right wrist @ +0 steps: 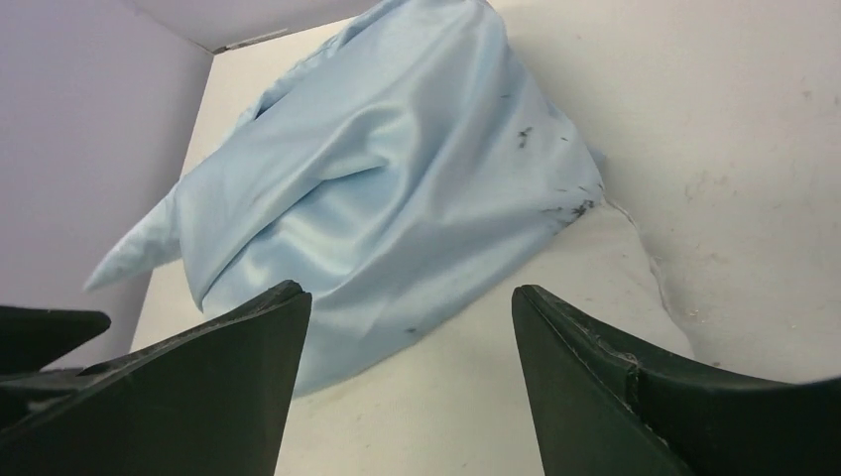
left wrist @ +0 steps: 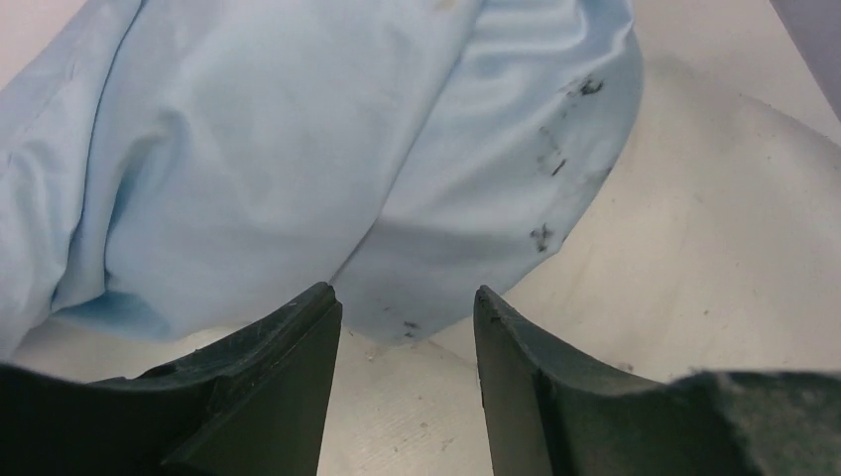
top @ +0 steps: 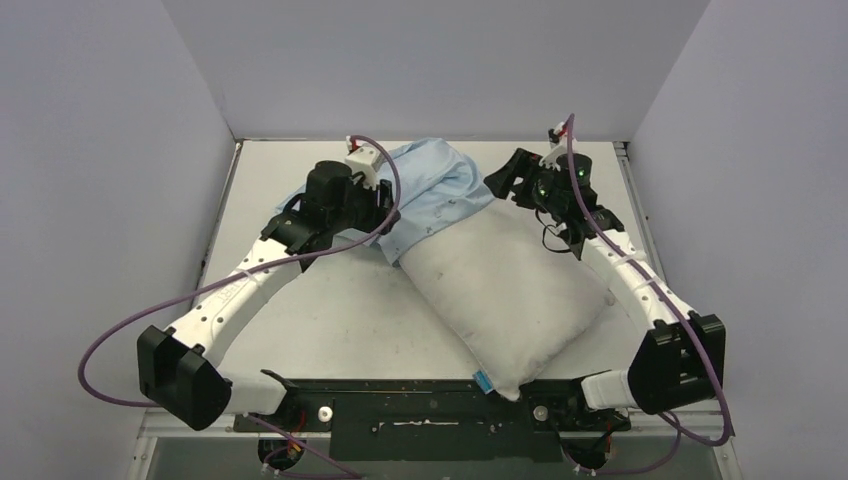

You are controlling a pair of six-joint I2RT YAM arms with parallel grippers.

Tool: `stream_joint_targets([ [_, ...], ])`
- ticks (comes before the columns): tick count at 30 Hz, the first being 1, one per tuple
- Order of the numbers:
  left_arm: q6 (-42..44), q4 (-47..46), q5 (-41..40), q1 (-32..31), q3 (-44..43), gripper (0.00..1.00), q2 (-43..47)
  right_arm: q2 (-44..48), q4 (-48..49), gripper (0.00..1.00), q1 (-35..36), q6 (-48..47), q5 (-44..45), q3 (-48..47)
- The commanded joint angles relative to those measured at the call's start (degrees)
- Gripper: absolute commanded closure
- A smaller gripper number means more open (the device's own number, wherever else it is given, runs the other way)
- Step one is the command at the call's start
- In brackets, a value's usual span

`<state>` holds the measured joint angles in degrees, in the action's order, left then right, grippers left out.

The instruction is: Put the pillow into the pillowcase

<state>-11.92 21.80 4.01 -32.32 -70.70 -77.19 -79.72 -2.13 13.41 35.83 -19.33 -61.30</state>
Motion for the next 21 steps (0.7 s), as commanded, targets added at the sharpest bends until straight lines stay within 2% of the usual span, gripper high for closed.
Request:
stream_joint_targets([
  [1, -3.1, -1.0, 7.9, 3.5, 3.3, 0.5, 4.1, 4.6, -13.3, 0.24, 4.1, -12.5, 2.0, -5.2],
  [5, -5.1, -3.2, 14.3, 5.7, 7.2, 0.49, 4.2, 6.3, -16.5, 0.23, 11.9, -18.5, 6.1, -5.1],
  [13, -9.0, -8.3, 17.9, 8.1, 13.5, 0.48, 4.3, 6.8, -14.7, 0.17, 22.8, -25.1, 9.6, -1.3],
  [17, -9.5, -9.3, 16.2, 8.2, 16.0, 0.48, 4.6, 5.3, -14.9, 0.15, 28.5, -27.5, 15.9, -0.7],
  [21, -8.5, -8.4, 13.1, 8.2, 17.2, 0.48, 4.1, 2.1, -14.7, 0.13, 30.2, -27.8, 18.1, 0.1],
])
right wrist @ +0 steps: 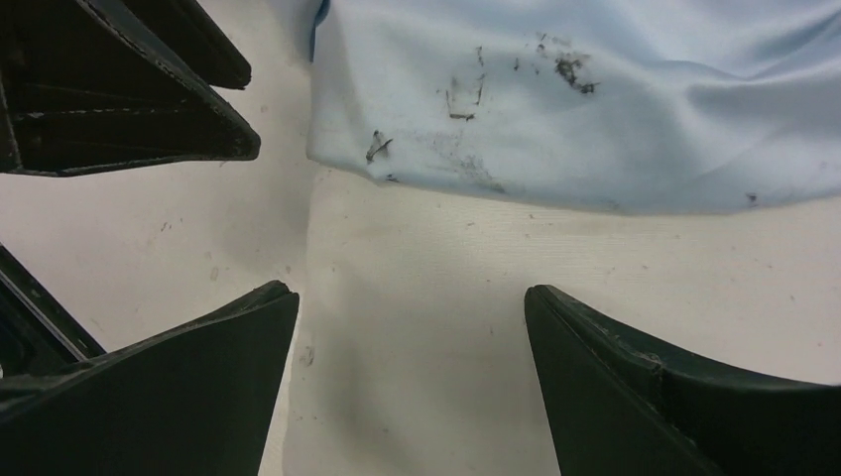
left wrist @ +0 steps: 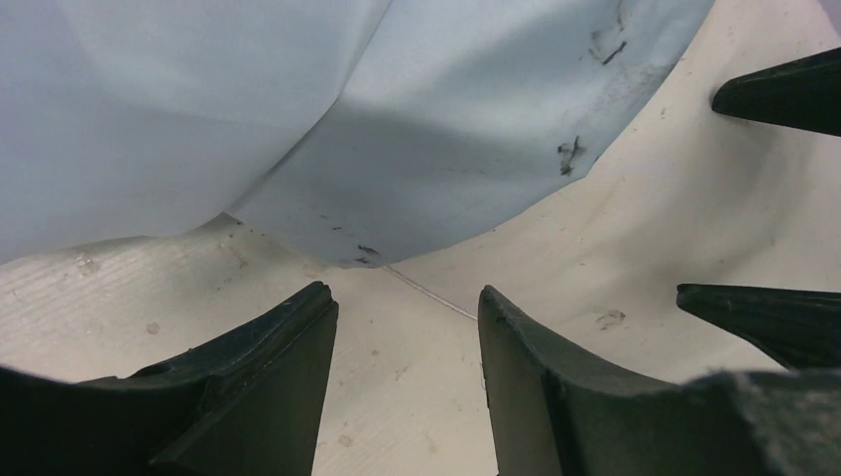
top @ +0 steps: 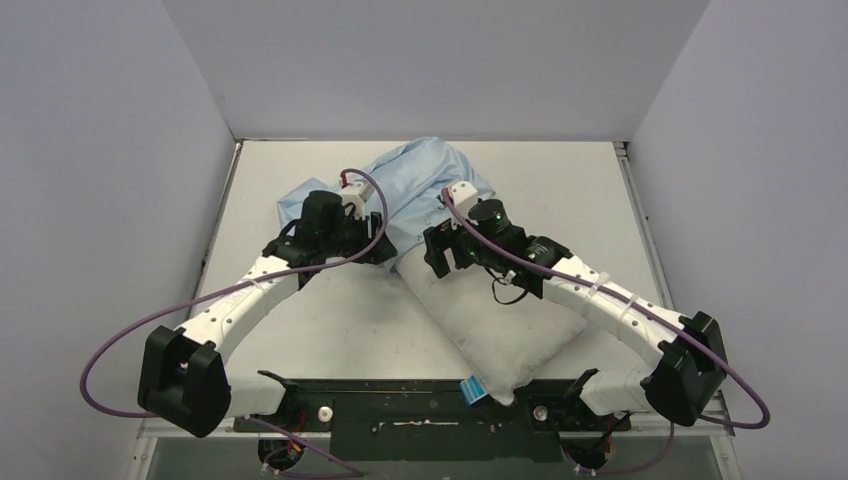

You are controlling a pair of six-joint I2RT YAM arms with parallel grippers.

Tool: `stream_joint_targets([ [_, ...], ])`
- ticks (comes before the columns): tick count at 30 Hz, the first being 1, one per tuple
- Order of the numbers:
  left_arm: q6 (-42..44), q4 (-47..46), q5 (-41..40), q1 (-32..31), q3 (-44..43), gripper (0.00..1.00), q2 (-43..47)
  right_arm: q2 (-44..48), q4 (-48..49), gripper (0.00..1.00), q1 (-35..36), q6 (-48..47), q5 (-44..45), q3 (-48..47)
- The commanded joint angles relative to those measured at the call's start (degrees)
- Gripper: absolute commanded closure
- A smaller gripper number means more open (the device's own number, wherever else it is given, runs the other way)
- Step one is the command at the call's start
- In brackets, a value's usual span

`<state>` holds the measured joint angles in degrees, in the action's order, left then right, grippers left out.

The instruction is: Put the pillow into the pillowcase

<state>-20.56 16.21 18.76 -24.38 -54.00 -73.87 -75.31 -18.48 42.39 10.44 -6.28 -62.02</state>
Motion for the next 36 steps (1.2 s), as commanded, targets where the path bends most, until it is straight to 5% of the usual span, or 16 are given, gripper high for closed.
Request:
stream_joint_targets([
  [1, 0.4, -2.7, -2.1, 0.3, 0.6, 0.49, 0.8, -3.0, 2.1, 0.13, 1.3, -2.4, 5.7, 1.2],
  [5, 1.1, -3.7, -4.4, 0.3, 2.1, 0.49, 1.7, -6.2, 6.0, 0.17, 1.3, -2.6, 10.2, 3.6],
  [7, 1.5, -4.8, -6.2, 0.3, 2.9, 0.49, 2.4, -8.2, 6.6, 0.28, 0.8, -2.5, 10.2, 3.2],
  [12, 7.6, -10.7, -4.7, -0.1, 5.1, 0.51, 4.1, -7.7, 9.8, 0.85, 0.1, -0.3, 7.9, 1.3],
  [14, 10.1, -13.6, -4.6, -0.7, 6.0, 0.5, 4.5, -6.1, 12.5, 1.0, -1.6, 1.6, 3.9, 1.0],
  [18, 14.0, -19.2, -7.6, -1.8, 7.0, 0.49, 4.2, -4.1, 17.9, 1.0, -5.9, 7.9, -4.5, 1.1],
  [31, 20.3, -29.4, -14.1, -5.8, 3.7, 0.46, -8.0, -3.2, 23.1, 1.0, -7.5, 13.7, -7.5, 0.4],
  [33, 19.8, -32.5, -15.0, -6.1, 4.7, 0.53, -8.8, -3.2, 23.6, 1.0, -7.7, 14.4, -7.6, 0.3],
  [36, 19.1, -33.7, -16.5, -7.1, 4.3, 0.87, -7.7, -3.5, 24.6, 1.0, -8.6, 16.1, -7.4, -0.1],
])
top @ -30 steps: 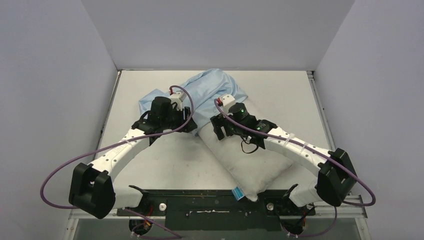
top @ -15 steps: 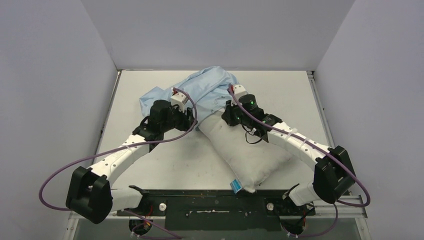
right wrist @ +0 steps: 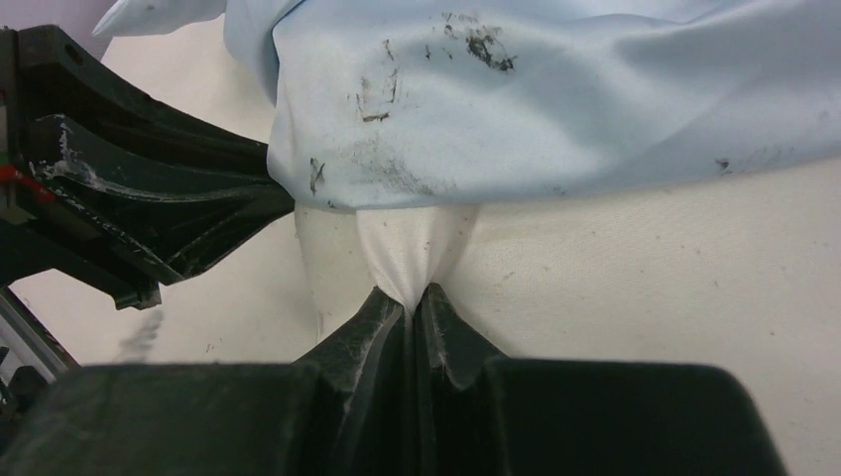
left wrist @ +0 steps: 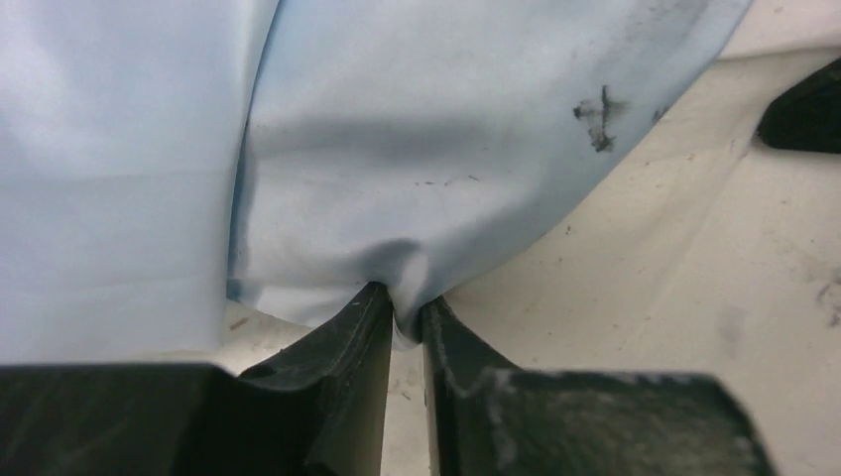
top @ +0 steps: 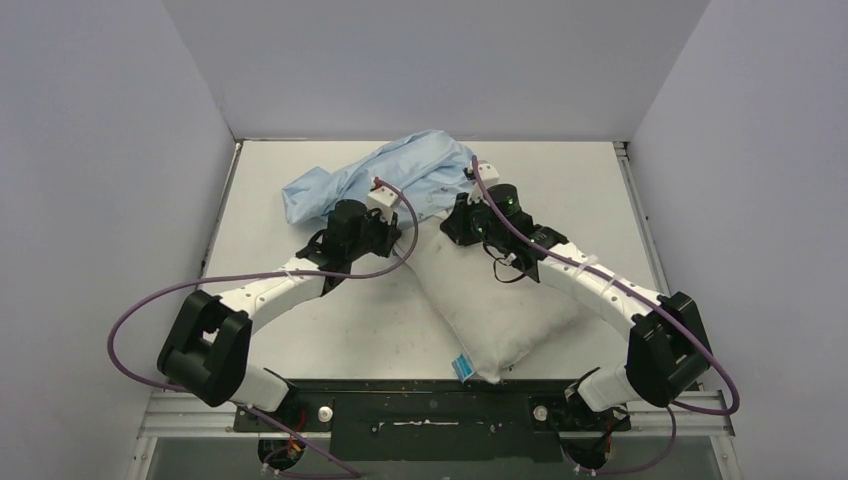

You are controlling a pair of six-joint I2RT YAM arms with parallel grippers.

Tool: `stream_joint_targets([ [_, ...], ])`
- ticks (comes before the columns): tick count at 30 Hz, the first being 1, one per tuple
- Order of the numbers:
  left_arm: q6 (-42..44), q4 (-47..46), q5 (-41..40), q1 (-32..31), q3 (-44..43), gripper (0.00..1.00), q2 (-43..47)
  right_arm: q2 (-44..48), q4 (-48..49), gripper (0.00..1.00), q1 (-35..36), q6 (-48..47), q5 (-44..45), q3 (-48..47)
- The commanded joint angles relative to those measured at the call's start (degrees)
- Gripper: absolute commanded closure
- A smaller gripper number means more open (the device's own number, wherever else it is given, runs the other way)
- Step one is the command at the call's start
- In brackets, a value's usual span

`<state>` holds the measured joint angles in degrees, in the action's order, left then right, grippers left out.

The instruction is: Put the pillow into the pillowcase

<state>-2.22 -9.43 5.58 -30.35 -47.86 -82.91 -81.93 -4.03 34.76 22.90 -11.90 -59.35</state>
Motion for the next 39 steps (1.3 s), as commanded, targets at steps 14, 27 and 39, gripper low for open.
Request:
stream_joint_targets([
  [14, -2.3, 4.7, 7.9, -8.6, -36.8, 1.0, 5.6, -5.3, 6.6, 1.0, -12.9, 17.6, 3.5, -33.2],
  [27, -11.1, 11.8, 8.3, -8.0, -22.7, 1.0, 10.9, 2.1, 14.5, 1.0, -12.8, 24.1, 6.4, -14.9],
  [39, -16.2, 18.1, 7.9, 0.9, -48.1, 1.0, -3.9, 10.8, 12.3, 1.0, -10.2, 24.2, 3.2, -16.5],
])
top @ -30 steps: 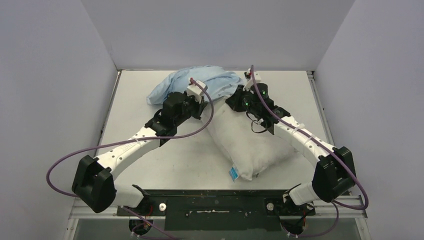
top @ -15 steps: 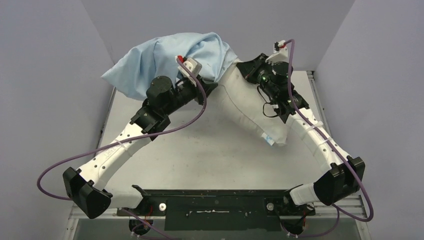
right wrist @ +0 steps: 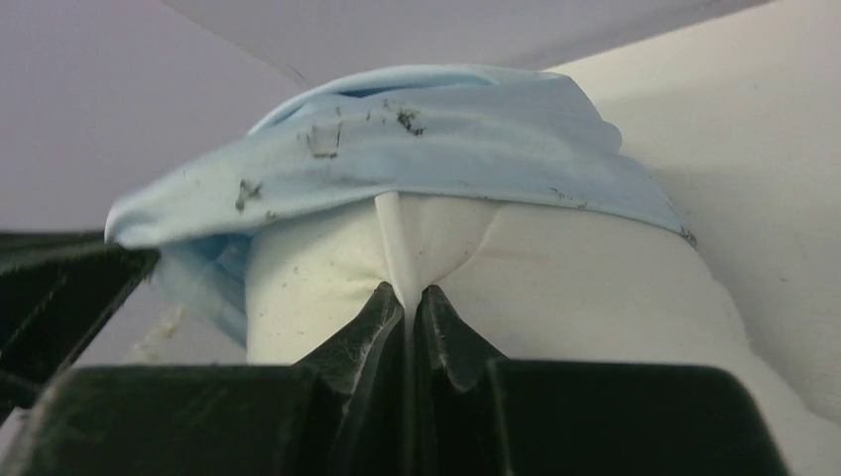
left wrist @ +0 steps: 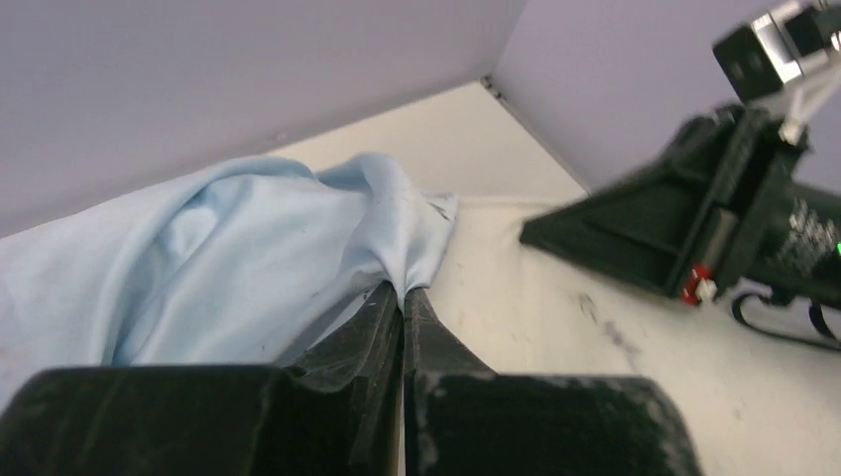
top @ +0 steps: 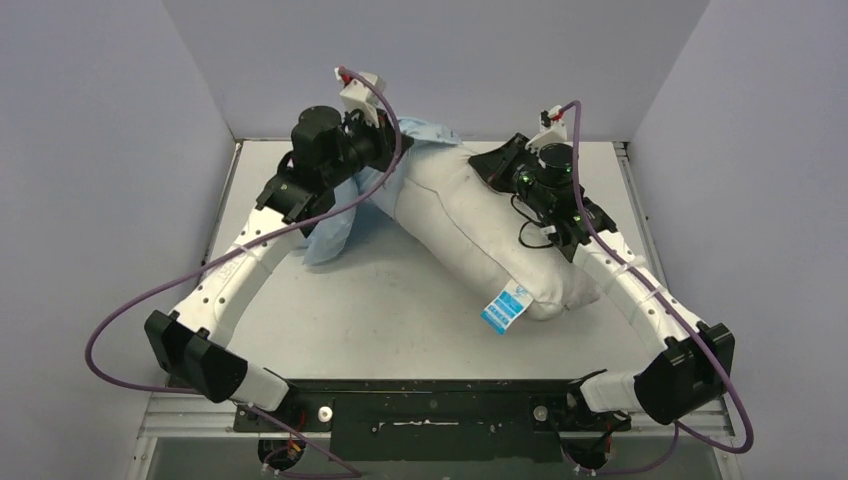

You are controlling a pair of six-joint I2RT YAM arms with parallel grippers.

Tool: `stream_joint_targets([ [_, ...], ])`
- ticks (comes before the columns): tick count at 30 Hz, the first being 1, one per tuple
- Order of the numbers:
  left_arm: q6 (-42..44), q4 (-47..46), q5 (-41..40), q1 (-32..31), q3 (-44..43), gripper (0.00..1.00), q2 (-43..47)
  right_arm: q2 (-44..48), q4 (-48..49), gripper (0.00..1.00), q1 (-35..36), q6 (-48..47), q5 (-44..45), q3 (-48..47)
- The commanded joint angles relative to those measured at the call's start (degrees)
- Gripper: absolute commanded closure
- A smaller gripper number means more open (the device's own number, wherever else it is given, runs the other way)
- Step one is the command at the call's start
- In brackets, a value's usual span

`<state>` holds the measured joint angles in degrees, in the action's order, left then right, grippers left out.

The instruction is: Put the pillow into the pillowcase

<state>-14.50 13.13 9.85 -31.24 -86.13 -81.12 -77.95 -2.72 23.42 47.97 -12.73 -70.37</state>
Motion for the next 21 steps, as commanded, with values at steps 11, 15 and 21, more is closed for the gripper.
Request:
stream_joint_targets([
  [11, -6.6, -14.0, 13.6, -11.7, 18.0, 1.0, 8.6, 8.2, 16.9, 1.0, 1.0, -0.6, 9.7, 10.7],
  [15, -7.4, -13.3, 10.3, -11.8, 27.9, 1.0, 13.9, 7.9, 18.9, 1.0, 4.5, -2.5, 9.9, 17.4],
  [21, -5.9, -8.1, 4.4, -11.6, 34.7, 0.93, 16.8, 8.8, 8.0, 0.67, 3.5, -13.9, 1.3, 18.7],
])
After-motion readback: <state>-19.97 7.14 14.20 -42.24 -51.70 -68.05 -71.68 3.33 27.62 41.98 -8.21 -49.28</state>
